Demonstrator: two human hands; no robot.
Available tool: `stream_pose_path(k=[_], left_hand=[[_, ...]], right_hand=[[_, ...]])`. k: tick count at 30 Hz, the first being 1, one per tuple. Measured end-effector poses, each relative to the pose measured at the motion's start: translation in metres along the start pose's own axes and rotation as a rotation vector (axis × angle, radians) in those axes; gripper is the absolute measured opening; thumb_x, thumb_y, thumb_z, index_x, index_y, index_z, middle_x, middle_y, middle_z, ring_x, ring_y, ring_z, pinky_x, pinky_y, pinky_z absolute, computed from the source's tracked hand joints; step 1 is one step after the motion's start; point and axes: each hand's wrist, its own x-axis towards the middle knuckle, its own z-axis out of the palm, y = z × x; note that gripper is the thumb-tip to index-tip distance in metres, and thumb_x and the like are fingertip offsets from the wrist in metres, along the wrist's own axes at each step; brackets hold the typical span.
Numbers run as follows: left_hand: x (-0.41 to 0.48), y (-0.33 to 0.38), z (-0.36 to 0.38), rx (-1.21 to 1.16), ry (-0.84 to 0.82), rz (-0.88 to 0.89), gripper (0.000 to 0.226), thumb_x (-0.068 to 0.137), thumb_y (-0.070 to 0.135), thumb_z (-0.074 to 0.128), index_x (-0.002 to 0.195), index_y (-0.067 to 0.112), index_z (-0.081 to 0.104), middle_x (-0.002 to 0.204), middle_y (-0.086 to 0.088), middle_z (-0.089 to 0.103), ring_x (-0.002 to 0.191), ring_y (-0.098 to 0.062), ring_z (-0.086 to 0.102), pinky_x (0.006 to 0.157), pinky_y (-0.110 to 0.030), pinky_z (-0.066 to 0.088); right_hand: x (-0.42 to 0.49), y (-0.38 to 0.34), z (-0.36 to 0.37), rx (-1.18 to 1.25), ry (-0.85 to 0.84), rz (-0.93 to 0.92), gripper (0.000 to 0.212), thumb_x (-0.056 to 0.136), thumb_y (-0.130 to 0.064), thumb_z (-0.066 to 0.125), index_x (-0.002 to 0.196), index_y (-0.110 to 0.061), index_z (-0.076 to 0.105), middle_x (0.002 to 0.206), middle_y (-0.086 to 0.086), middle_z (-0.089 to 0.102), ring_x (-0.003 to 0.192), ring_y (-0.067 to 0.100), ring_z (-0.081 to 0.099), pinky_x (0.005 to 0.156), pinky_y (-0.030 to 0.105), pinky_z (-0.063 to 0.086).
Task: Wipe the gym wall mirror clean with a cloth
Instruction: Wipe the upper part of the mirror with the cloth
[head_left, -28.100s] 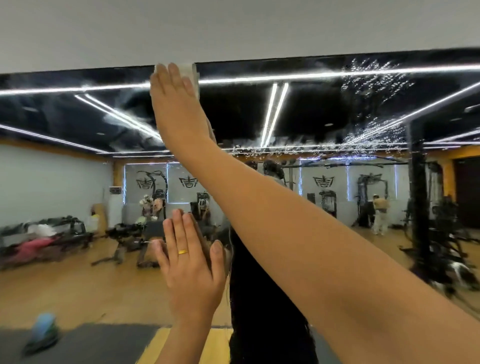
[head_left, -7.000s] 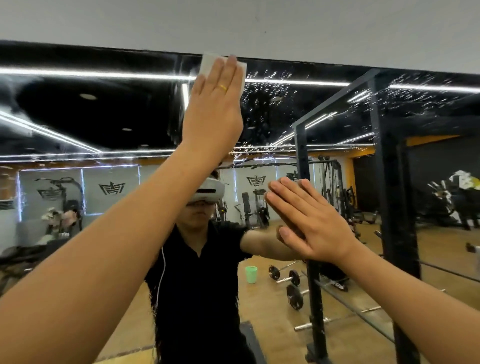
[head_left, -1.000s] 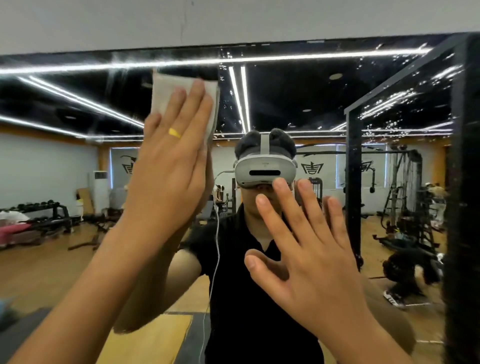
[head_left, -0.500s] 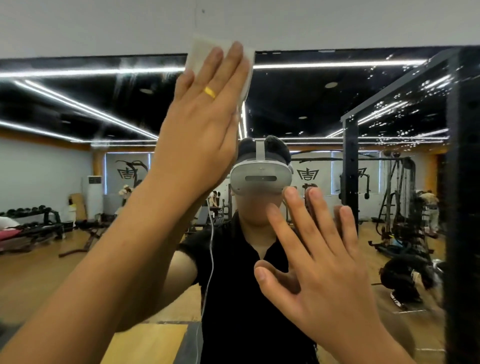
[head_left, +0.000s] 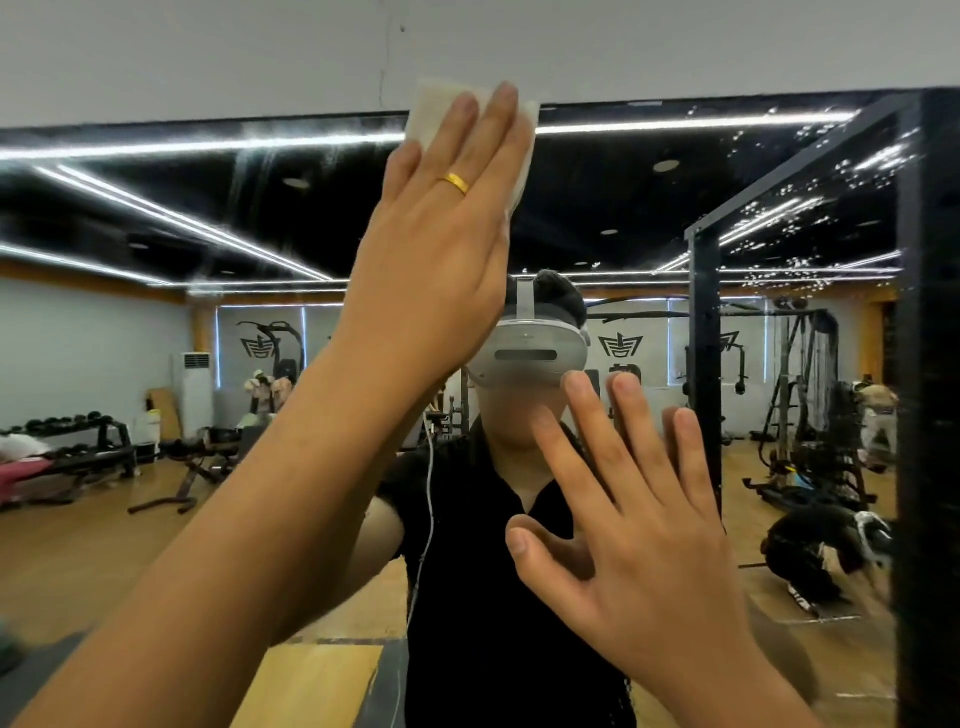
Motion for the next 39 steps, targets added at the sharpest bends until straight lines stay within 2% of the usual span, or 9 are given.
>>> stream_pose_path(k=[4, 9, 15, 19, 24, 29, 35, 39], left_hand=[[-0.031, 0.006, 0.002, -0.006, -0.004, 0.033, 0.059, 0.104, 0.017, 0.034, 0.162, 0.008, 0.028, 0.17, -0.009, 0.022, 0.158, -0.024, 0.013, 0.126, -0.034, 0.001], [-0.09, 0.012, 0.004, -0.068, -0.034, 0.019, 0.058, 0.106, 0.02, 0.033, 0.163, 0.012, 0.025, 0.171, -0.005, 0.019, 0.159, -0.017, 0.009, 0.129, -0.038, 0.006], [-0.017, 0.009, 0.006, -0.014, 0.004, 0.002, 0.058, 0.107, 0.019, 0.035, 0.164, 0.013, 0.024, 0.172, -0.006, 0.018, 0.159, -0.021, 0.01, 0.125, -0.034, 0.001], [0.02, 0.013, 0.009, -0.004, -0.001, 0.019, 0.059, 0.107, 0.019, 0.034, 0.165, 0.014, 0.021, 0.173, -0.004, 0.014, 0.16, -0.021, 0.008, 0.127, -0.037, -0.001], [-0.034, 0.014, 0.012, -0.036, 0.039, 0.029, 0.058, 0.105, 0.018, 0.038, 0.162, 0.009, 0.029, 0.17, -0.008, 0.024, 0.158, -0.023, 0.015, 0.126, -0.036, 0.006], [-0.088, 0.028, 0.014, -0.08, -0.009, 0.011, 0.057, 0.106, 0.02, 0.034, 0.162, 0.012, 0.028, 0.171, -0.004, 0.02, 0.16, -0.017, 0.01, 0.129, -0.043, 0.01], [-0.058, 0.034, 0.019, -0.064, 0.003, 0.07, 0.06, 0.103, 0.018, 0.04, 0.162, 0.012, 0.03, 0.17, -0.004, 0.022, 0.159, -0.019, 0.014, 0.128, -0.04, 0.009], [-0.018, 0.031, 0.022, -0.033, 0.07, 0.076, 0.061, 0.102, 0.016, 0.042, 0.161, 0.01, 0.031, 0.169, -0.007, 0.027, 0.157, -0.023, 0.019, 0.126, -0.04, 0.009]], right_hand=[[0.0, -0.001, 0.0, 0.016, 0.0, -0.003, 0.076, 0.095, -0.056, 0.053, 0.16, -0.02, 0.036, 0.17, 0.007, 0.023, 0.158, 0.031, 0.016, 0.126, 0.057, 0.012], [-0.001, 0.001, -0.001, 0.019, -0.001, -0.007, 0.077, 0.095, -0.056, 0.053, 0.16, -0.021, 0.034, 0.171, 0.007, 0.021, 0.158, 0.031, 0.016, 0.125, 0.059, 0.014], [-0.002, 0.001, 0.0, -0.005, 0.007, 0.002, 0.077, 0.094, -0.057, 0.054, 0.159, -0.02, 0.036, 0.17, 0.007, 0.023, 0.158, 0.031, 0.017, 0.125, 0.059, 0.015], [-0.002, 0.002, 0.001, 0.01, 0.005, -0.006, 0.076, 0.095, -0.058, 0.052, 0.159, -0.021, 0.036, 0.17, 0.006, 0.023, 0.158, 0.03, 0.017, 0.126, 0.056, 0.012], [0.0, 0.003, -0.002, 0.043, -0.02, -0.022, 0.074, 0.098, -0.057, 0.049, 0.16, -0.021, 0.035, 0.171, 0.006, 0.021, 0.159, 0.028, 0.014, 0.126, 0.054, 0.011], [-0.015, 0.026, -0.018, 0.026, 0.002, 0.047, 0.074, 0.094, -0.053, 0.054, 0.158, -0.018, 0.04, 0.17, 0.009, 0.023, 0.158, 0.03, 0.016, 0.128, 0.051, 0.001], [-0.018, 0.034, -0.01, -0.02, 0.059, 0.064, 0.077, 0.089, -0.053, 0.055, 0.155, -0.016, 0.043, 0.168, 0.011, 0.027, 0.157, 0.033, 0.02, 0.127, 0.057, 0.007], [-0.013, 0.031, -0.007, -0.009, 0.107, 0.051, 0.078, 0.086, -0.052, 0.056, 0.155, -0.018, 0.041, 0.166, 0.012, 0.032, 0.156, 0.034, 0.023, 0.127, 0.056, 0.008]])
